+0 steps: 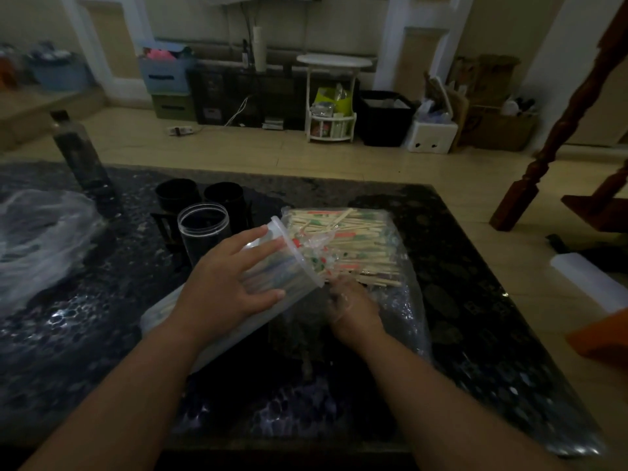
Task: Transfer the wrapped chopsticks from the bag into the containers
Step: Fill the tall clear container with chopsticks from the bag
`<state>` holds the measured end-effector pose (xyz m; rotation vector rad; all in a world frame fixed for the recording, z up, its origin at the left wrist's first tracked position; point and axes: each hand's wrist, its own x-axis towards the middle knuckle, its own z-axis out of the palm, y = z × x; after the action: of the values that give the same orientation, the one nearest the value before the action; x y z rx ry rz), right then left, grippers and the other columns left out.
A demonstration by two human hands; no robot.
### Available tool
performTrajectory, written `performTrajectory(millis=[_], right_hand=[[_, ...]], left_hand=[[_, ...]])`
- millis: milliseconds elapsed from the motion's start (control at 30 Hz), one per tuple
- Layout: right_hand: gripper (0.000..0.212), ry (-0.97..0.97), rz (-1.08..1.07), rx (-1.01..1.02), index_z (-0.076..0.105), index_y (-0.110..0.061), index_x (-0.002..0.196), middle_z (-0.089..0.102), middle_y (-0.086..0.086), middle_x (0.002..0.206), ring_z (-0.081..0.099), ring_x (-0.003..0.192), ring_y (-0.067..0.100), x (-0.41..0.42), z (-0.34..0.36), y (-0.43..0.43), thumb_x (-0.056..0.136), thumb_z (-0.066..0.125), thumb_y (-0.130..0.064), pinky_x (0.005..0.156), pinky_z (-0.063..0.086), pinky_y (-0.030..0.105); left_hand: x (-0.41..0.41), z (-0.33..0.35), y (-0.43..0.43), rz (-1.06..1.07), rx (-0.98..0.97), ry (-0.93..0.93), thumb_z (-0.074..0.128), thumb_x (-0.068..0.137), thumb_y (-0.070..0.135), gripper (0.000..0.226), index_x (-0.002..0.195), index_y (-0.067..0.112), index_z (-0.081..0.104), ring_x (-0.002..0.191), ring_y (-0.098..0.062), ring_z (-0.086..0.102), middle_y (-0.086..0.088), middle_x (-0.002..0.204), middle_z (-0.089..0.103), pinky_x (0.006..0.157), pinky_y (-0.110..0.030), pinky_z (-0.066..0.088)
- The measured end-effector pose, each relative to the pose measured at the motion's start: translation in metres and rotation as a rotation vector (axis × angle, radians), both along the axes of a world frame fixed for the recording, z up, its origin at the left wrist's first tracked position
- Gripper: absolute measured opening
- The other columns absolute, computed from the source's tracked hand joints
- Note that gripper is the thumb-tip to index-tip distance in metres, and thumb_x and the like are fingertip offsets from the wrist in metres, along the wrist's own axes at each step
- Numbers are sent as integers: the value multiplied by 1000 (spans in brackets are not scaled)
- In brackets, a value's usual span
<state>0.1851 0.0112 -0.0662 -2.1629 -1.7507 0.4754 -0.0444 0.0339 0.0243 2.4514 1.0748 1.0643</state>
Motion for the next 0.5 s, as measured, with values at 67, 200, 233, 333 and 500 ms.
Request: performTrajectory(millis=[67, 200, 233, 333, 500], right_hand=[[53, -63, -5, -84, 49, -20, 131, 55, 7, 130, 54, 120, 30, 3, 0, 11, 83, 56, -40, 98, 48, 42], [51, -126, -58, -227, 45, -10, 138, 52, 18, 137, 50, 125, 35, 14, 9, 29, 90, 58, -22, 103, 44, 44], [49, -93, -77, -255, 50, -11, 135, 56, 17, 133, 53, 121, 34, 16, 13, 34, 88, 60, -19, 101, 46, 42], [53, 48, -74, -235, 54, -20, 133, 57, 10, 133, 57, 115, 32, 21, 11, 48, 81, 66, -18, 94, 50, 36], [49, 181, -125, -180, 52, -13, 135, 58, 7, 132, 56, 119, 28, 26, 8, 48, 89, 67, -22, 96, 46, 33]], left_hand=[[-1, 0, 1, 2, -11, 3, 67, 64, 62, 70, 130, 48, 49, 129, 0, 41, 28, 143, 38, 106, -21, 30], [-4, 0, 3, -4, -30, 5, 67, 64, 64, 70, 129, 54, 45, 127, 16, 31, 37, 142, 30, 103, -5, 21], [-4, 0, 4, -7, -32, 4, 67, 64, 63, 70, 129, 55, 45, 127, 19, 29, 36, 142, 31, 103, -3, 20], [-5, -1, 6, -7, -32, -8, 68, 64, 62, 70, 129, 54, 46, 128, 20, 28, 35, 142, 32, 103, -2, 20], [-6, -2, 8, -19, -37, -27, 69, 65, 60, 70, 131, 49, 49, 130, 16, 30, 32, 143, 35, 105, -5, 22]])
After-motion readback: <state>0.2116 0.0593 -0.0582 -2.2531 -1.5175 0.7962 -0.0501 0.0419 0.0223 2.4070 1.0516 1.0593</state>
